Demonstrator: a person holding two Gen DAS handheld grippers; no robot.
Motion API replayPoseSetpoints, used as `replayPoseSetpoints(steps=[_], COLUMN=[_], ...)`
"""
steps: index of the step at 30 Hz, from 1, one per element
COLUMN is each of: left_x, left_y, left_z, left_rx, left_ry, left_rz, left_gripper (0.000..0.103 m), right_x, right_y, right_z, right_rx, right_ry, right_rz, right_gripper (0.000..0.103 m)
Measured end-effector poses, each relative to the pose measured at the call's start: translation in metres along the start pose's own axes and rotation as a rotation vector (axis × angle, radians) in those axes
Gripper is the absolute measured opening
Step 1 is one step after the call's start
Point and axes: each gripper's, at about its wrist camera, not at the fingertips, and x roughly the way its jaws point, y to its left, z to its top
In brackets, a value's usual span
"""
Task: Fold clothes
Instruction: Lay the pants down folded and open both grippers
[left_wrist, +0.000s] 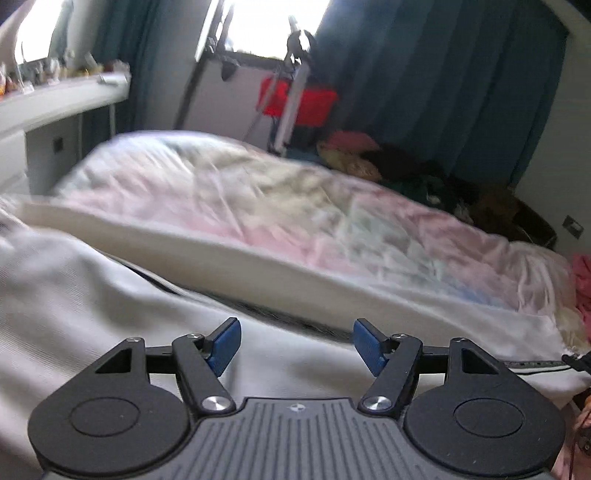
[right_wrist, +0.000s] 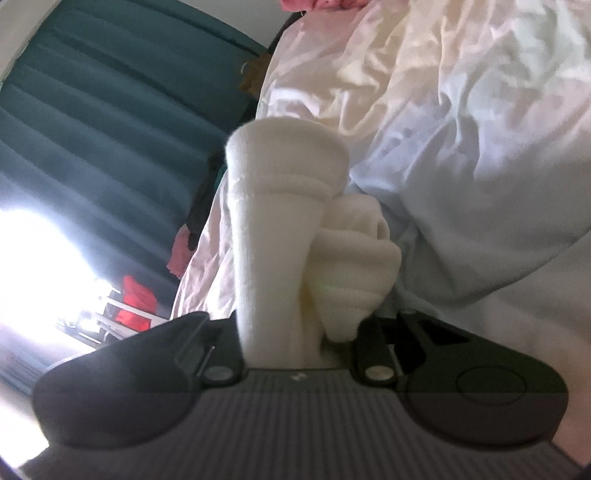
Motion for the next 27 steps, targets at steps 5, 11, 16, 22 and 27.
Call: replayPoseSetpoints(steps=[5,11,16,22,27], left_x=[0.031,0.045,0.041,0.026,0.002], left_y=[-0.033,-0.027,-0.022,-0.010,0.004], left_z=[-0.039,-0.048,-0.043,-0.025,-0.011], left_rx=[0.242,0.255,0.220,0.105,0.016], left_ry=[-0.006,0.052,0.051,0.038,-0.033], left_rz=[0.061,0.067,0.059,0.020,0.049], left_gripper=[0.071,0.073,0.073,0.073,0.077], right_x=[-0.001,-0.002,-0.008,-0.044,-0.062], right_y=[0.024,0.052,0.088,0.172,0.206], right_z=[-0.004,-0.008,-0.021,-0.093,-0.184], right_rx=[-0.129,-0.285,-0.479,-0.919,-1.262], right_ry=[-0.042,-0.092,-0.162,-0.344,-0.352], right_rz=[-0.029,-0.064,-0.095,-0.040,0.136], right_gripper=[0.019,0.019,0.019,0.019,0.019])
